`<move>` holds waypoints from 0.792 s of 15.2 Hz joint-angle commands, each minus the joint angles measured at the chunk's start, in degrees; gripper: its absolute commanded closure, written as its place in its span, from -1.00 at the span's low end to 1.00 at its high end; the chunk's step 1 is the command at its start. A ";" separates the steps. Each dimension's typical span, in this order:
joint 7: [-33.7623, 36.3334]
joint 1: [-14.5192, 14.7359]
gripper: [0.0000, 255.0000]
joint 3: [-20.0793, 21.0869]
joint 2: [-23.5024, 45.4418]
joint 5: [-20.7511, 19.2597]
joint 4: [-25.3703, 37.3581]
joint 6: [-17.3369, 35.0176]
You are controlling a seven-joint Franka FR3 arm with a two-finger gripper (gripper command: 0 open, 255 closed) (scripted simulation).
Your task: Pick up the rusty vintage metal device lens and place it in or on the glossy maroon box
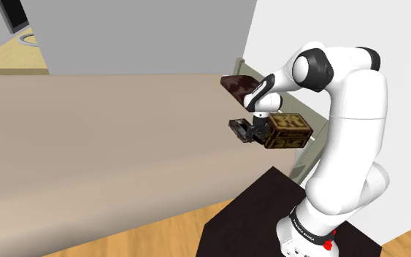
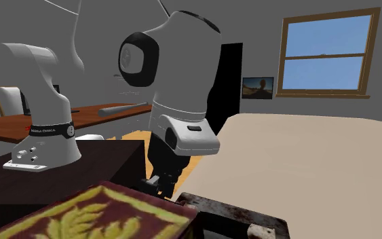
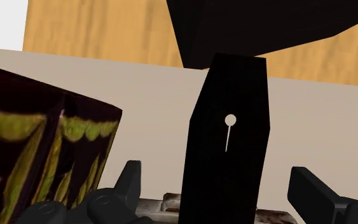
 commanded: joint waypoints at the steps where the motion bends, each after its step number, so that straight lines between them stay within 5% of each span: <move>1: -0.03 -0.02 -1.00 0.04 0.14 0.06 -0.06 0.23; 6: -0.03 -0.02 -1.00 0.04 0.14 0.06 -0.06 0.22; 7: -0.03 -0.02 1.00 0.04 0.14 0.06 -0.06 0.22; 12: -0.03 -0.02 1.00 0.04 0.13 0.06 -0.07 0.23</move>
